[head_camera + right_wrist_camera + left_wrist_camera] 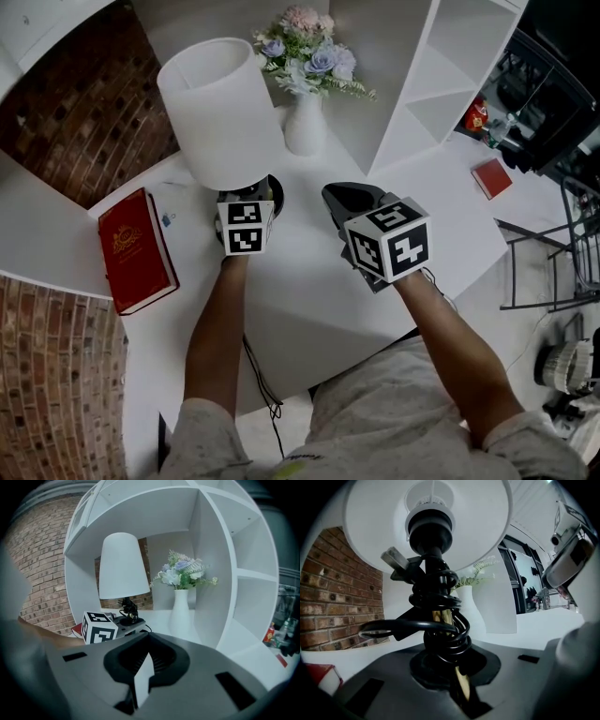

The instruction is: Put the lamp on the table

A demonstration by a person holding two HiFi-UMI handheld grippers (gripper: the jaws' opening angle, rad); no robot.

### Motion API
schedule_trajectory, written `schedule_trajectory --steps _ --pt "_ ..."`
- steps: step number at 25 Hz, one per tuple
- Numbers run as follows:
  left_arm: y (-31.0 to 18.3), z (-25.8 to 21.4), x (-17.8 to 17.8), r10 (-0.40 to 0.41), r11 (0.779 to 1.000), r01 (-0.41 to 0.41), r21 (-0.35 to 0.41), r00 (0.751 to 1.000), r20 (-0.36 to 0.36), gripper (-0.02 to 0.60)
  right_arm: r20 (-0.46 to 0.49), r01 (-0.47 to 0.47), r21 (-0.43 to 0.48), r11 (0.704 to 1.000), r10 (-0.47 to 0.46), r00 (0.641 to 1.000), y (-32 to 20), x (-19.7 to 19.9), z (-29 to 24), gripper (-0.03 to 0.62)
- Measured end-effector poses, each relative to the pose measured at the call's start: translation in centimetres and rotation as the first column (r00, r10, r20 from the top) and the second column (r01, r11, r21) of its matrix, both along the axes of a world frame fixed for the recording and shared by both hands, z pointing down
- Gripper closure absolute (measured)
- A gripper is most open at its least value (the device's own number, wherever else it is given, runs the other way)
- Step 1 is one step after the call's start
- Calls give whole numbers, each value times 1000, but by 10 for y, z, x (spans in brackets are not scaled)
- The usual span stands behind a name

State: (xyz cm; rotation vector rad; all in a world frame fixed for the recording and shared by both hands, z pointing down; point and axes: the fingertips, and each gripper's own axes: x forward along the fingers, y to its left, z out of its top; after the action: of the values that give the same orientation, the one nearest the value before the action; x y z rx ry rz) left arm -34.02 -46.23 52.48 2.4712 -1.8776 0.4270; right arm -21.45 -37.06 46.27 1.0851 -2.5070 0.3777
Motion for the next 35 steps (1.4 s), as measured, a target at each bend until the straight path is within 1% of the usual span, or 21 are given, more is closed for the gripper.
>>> schedule_trajectory --steps 7,13,18,31,35 --pt "1 0 1 11 1000 -12 19 1000 5 537 -6 -6 -8 1000 6 1000 1 0 6 589" --pt "2 0 0 -9 1000 10 28 999 -34 535 -6 -7 -20 1000 7 1000 5 1 10 589" --pt "0 2 -1 10 999 -8 37 999 -41 532 0 -6 -29 1000 6 1000 5 0 12 589" --pt "-2 3 -1 4 999 -3 34 999 -39 532 12 -3 -34 999 4 1000 5 2 13 589" --pt "0 4 -1 27 1000 -27 6 999 -44 526 22 -6 -29 1000 7 1000 8 3 9 589"
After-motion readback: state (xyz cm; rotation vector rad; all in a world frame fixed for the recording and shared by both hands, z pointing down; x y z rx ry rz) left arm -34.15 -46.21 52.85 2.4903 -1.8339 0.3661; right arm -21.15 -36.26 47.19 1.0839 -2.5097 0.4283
